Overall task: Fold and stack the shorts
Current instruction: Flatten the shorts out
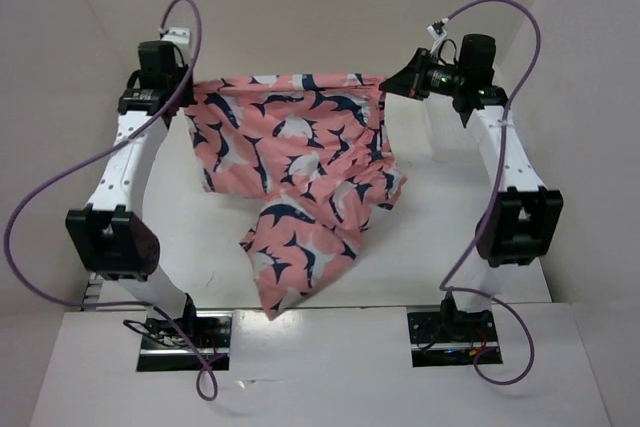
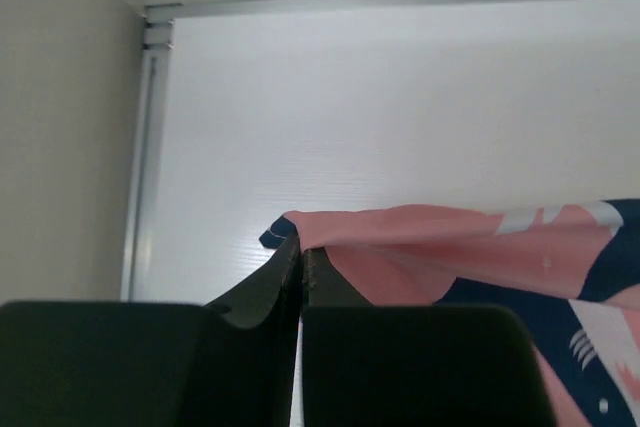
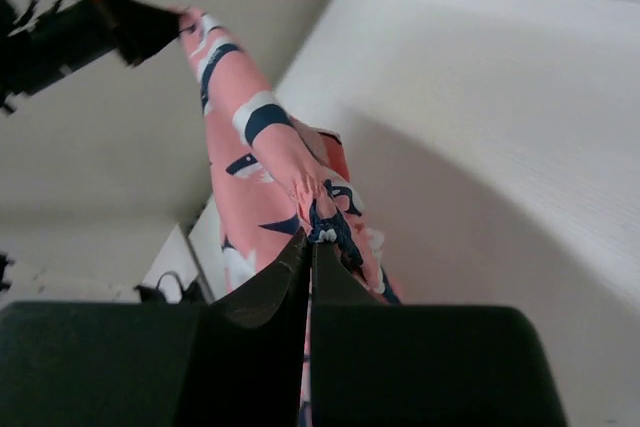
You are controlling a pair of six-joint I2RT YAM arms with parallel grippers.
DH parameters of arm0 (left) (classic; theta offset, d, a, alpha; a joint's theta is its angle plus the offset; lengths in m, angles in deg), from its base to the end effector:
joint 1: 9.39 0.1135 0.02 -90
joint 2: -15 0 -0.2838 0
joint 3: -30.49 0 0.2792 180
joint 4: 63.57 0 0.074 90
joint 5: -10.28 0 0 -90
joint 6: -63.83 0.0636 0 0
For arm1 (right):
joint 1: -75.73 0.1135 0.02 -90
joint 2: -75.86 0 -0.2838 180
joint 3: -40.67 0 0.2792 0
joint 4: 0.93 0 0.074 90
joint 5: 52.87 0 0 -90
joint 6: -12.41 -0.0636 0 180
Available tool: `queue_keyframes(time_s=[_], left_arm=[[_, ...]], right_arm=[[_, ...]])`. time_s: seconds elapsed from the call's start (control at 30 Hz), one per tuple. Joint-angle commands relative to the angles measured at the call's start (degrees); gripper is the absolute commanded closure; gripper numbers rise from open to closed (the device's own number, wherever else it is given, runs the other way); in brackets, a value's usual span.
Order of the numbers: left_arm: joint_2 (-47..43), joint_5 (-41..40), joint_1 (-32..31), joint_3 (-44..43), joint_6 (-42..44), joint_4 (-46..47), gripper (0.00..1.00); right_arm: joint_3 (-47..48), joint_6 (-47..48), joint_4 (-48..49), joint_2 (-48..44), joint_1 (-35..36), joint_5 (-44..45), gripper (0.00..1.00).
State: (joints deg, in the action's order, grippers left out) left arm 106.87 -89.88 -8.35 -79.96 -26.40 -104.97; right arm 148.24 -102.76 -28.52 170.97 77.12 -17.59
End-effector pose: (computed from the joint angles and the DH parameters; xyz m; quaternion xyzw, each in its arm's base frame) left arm 0.4195 0.0188 0.4331 -0.0582 0.8292 0.0777 0.5505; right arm 0.4234 0.0622 0.4275 -0.1281 0.7476 0.4792 0.4416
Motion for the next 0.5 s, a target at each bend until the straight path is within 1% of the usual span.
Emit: queue_keyframes(time_s=[0.0,0.03,0.07,0.1,0.13,0.17,0.2,0.23,0.27,0.3,0.37,0.4,0.43,0.47], left_arm=[[5.6,-1.8,-1.7,-2.1,0.2,6.6,1.00],[7.6,-3.2,-3.0,-3.1,0.2,7.7,1.00],[11.7,-3.7,-3.6,-4.5,0.2,7.7,1.00],[13.7,-3.7,-4.1,-8.0,0.2,7.7,0.99],[15.2,-5.2,-5.2,-9.4,0.2,7.7,0.78],[17.8,-5.2,-5.8,-10.6,0.2,7.7,0.44],[18.7,-6.1,-6.3,-11.6,0.2,7.7,0.25],[19.3,-6.8,-6.8,-13.1,0.2,7.7,0.16],[19.8,-7.3,-7.6,-13.8,0.2,7.7,0.04],[19.8,-7.9,-7.6,-14.7,0.2,6.3,0.02],[18.9,-6.3,-8.2,-16.2,0.2,3.9,0.01],[18.1,-4.9,-8.2,-16.8,0.2,0.0,0.01],[17.0,-3.2,-8.2,-16.8,0.2,-2.3,0.04],[14.2,-1.5,-9.5,-16.0,0.2,-4.3,0.07]], right_arm=[[0.9,0.9,3.1,5.2,-1.4,7.1,1.00],[1.4,0.9,2.6,7.0,-1.4,8.4,1.00],[3.4,1.4,1.6,8.7,-1.4,9.8,1.00],[4.7,1.4,0.6,12.2,-1.4,14.2,0.89],[6.1,2.4,-0.5,13.7,-1.4,16.6,0.74],[9.4,3.7,-2.4,16.5,-1.4,18.8,0.51],[11.0,4.2,-3.2,17.6,-1.4,20.9,0.31],[12.6,5.0,-3.8,18.2,-1.4,23.3,0.17],[15.4,6.9,-4.9,18.2,-1.4,24.1,0.14],[16.2,7.5,-4.9,18.2,-1.4,24.8,0.09],[16.2,8.0,-5.7,16.8,-1.4,27.6,0.09],[15.3,8.9,-7.0,15.8,-1.4,28.8,0.09],[12.4,9.8,-7.5,13.4,-1.4,30.9,0.12],[10.2,9.8,-8.0,11.9,-1.4,31.9,0.15]])
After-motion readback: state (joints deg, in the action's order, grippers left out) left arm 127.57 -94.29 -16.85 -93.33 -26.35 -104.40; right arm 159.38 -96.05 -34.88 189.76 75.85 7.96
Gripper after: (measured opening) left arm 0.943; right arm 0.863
